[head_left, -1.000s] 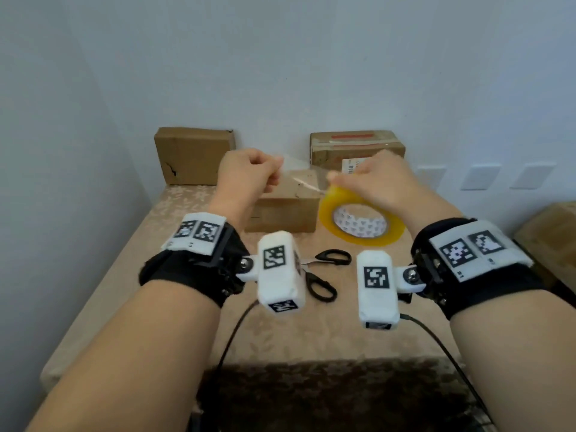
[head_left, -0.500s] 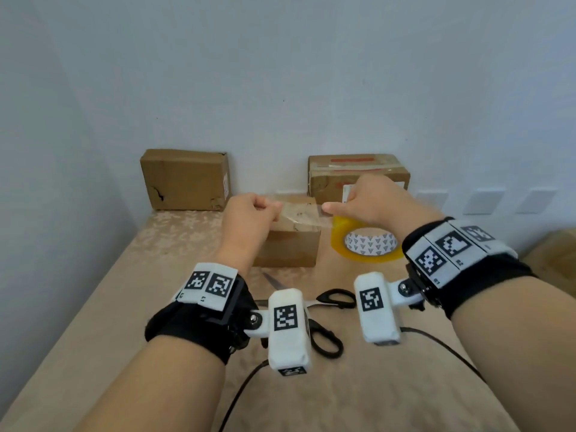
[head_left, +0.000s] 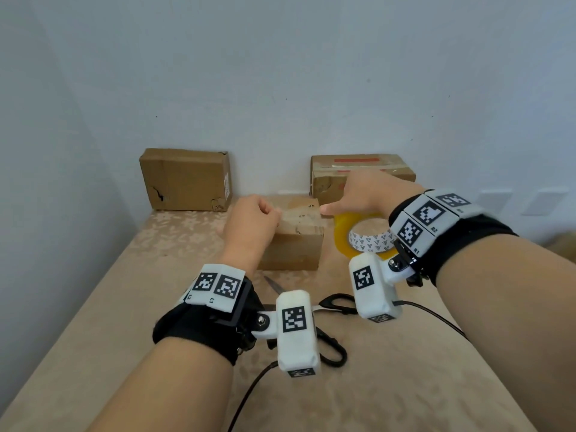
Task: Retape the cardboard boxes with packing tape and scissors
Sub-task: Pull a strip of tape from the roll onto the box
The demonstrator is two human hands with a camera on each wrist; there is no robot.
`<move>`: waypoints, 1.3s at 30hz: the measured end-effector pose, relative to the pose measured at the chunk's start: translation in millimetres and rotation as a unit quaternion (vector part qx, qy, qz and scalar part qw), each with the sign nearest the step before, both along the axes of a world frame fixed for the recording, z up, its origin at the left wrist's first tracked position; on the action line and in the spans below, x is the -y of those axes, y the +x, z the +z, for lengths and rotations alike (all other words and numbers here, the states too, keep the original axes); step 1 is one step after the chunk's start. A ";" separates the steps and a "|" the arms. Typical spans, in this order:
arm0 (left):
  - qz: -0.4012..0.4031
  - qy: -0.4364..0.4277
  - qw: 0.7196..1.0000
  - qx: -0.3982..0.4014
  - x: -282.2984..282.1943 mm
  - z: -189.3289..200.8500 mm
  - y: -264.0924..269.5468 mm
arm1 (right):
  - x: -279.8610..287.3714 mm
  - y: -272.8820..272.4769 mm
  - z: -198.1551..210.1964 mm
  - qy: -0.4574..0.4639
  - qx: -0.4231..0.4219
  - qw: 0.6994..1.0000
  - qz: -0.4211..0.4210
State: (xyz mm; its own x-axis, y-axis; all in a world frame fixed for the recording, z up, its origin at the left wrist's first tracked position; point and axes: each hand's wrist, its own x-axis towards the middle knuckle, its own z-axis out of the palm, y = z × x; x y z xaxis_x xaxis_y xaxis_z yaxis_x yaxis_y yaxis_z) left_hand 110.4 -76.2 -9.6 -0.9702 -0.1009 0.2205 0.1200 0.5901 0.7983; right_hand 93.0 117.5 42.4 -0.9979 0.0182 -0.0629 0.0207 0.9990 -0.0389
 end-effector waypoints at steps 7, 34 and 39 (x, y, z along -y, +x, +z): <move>0.019 -0.058 0.998 0.002 1.3 -2.6 -4.2 | 4.0 -2.6 -0.9 -0.007 0.008 1.000 0.005; -0.071 -0.205 0.950 -0.223 -4.1 -9.3 8.5 | 13.9 1.9 -12.2 0.015 0.012 1.000 -0.006; -0.236 -0.397 0.885 -0.053 -19.1 -27.2 10.2 | 14.9 7.8 -13.0 -0.030 0.020 0.999 -0.024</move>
